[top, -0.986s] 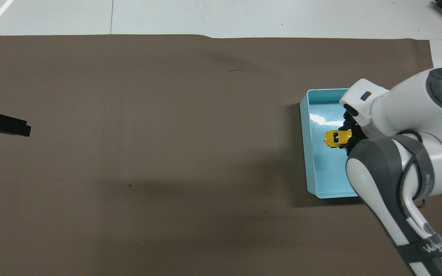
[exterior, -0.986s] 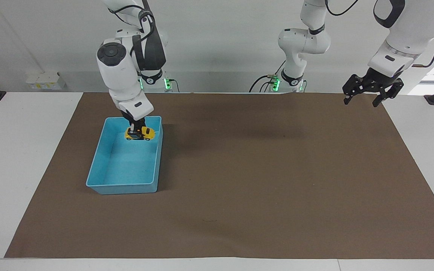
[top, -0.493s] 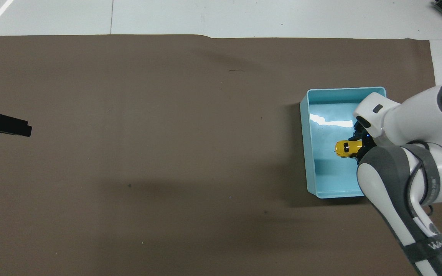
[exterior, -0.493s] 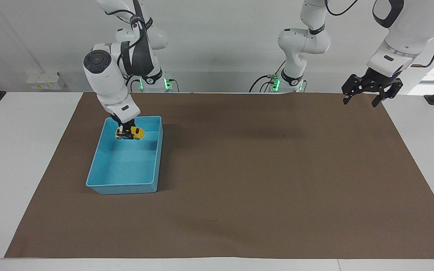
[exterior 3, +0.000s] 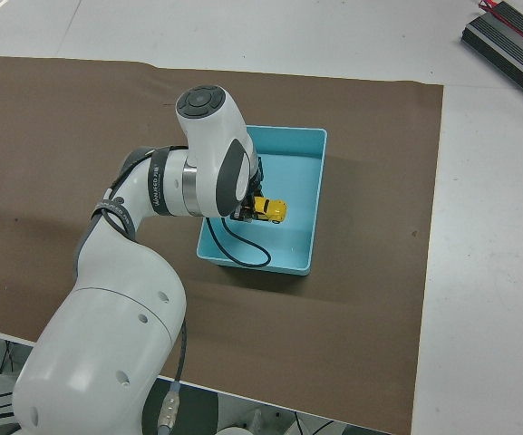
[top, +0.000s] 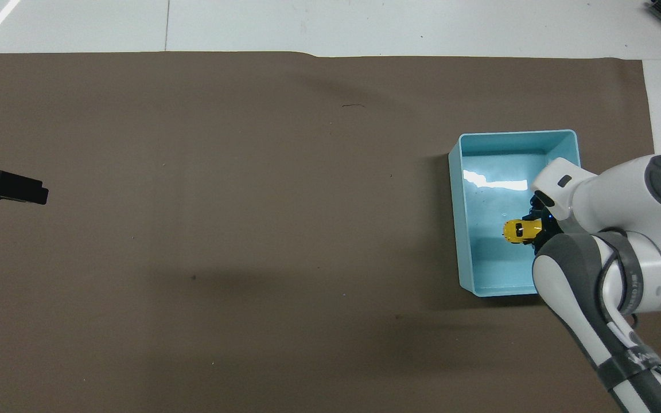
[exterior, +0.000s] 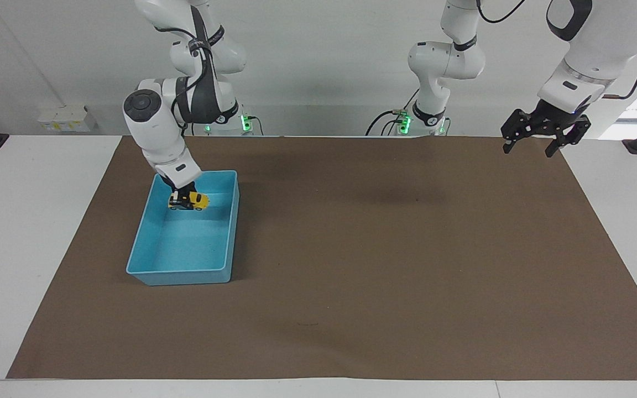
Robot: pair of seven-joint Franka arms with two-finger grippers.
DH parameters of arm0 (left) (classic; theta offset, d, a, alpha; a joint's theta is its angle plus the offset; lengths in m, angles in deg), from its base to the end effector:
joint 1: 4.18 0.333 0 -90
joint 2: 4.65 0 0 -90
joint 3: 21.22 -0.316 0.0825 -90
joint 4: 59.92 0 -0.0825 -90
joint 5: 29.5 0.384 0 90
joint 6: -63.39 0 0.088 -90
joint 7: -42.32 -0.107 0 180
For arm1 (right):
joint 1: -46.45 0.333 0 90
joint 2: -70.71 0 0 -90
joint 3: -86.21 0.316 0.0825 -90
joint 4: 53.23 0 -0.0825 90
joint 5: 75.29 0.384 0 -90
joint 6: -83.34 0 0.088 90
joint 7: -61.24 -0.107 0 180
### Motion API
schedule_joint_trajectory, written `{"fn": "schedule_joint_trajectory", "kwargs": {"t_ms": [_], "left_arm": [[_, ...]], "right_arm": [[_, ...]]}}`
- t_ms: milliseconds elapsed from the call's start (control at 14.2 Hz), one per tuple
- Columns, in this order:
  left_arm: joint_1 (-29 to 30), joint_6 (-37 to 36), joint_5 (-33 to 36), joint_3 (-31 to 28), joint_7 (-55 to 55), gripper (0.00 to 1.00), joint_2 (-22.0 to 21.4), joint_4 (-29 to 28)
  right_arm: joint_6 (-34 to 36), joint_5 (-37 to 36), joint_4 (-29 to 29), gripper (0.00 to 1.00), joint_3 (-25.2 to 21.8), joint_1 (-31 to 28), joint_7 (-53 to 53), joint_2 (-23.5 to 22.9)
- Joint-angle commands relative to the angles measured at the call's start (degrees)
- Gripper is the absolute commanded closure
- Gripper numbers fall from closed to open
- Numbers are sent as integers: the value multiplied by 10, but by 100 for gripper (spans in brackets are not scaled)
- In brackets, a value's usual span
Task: Wind up and store yellow beetle car
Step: 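Lower the car onto the bin floor and open the right gripper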
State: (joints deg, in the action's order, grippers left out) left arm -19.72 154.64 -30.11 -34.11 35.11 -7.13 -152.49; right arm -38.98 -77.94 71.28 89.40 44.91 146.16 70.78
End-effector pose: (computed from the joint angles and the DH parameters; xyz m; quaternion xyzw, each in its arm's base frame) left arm 0.5428 -0.0235 0.6284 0.9962 -0.0859 0.0100 0.0098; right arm 0.5293 0.0132 0.3898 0.7189 0.6946 -0.0267 0.0022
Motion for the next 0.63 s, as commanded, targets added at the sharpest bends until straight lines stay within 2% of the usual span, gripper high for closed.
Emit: {"fn": "schedule_joint_trajectory", "kwargs": {"t_ms": [0,352,563], "left_arm": [[2,-8,5,0,7,0,-8,-1],[1,-8,5,0,9,0,-8,-2],[-3,-8,5,0,10,0,-8,-2]], "right_arm": [[-62,-3,39,100,6,-10,22,-7],[-114,-4,44,100,6,-9,30,-47],[-125,-9,44,100,6,-8,30,-55]]}}
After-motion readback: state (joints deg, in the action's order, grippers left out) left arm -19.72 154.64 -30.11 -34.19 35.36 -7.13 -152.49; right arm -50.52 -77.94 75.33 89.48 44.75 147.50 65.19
